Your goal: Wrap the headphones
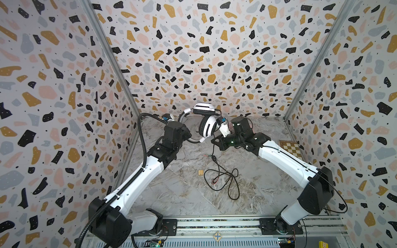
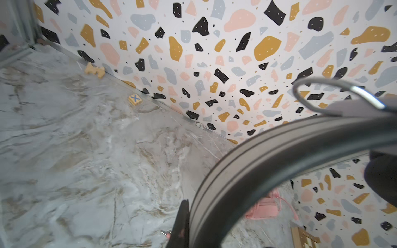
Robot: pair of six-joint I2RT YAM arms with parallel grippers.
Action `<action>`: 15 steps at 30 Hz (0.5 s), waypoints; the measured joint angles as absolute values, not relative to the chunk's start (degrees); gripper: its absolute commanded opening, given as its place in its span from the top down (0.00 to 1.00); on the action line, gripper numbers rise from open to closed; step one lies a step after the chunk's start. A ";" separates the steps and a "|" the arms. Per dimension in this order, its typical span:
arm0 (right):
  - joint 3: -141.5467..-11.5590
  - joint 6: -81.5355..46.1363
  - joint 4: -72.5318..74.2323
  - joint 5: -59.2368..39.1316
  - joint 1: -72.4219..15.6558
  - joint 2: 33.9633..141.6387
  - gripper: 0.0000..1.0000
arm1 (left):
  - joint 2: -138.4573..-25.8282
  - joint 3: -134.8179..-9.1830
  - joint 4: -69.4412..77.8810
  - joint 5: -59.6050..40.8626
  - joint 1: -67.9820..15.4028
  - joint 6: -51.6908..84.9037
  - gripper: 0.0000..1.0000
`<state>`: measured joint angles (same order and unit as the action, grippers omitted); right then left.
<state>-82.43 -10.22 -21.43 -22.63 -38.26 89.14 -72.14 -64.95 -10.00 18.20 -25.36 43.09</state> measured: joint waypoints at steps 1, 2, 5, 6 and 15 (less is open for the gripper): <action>-82.43 -9.65 -22.57 -21.74 -37.98 87.90 0.94 | -72.20 -64.97 -10.39 19.51 -25.36 42.30 1.00; -82.41 -9.30 -23.27 -21.21 -37.93 86.96 0.94 | -72.27 -64.97 -10.68 20.43 -25.34 41.69 1.00; -82.41 -8.08 -25.12 -20.56 -39.00 84.09 0.94 | -73.10 -64.97 -12.19 23.11 -25.30 39.72 1.00; -82.41 -7.81 -25.54 -20.45 -39.42 83.59 0.94 | -73.38 -64.97 -12.73 23.51 -25.30 39.51 1.00; -83.85 -5.65 -30.02 -18.41 -41.58 84.42 0.94 | -74.78 -65.36 -13.19 24.01 -26.30 37.69 1.00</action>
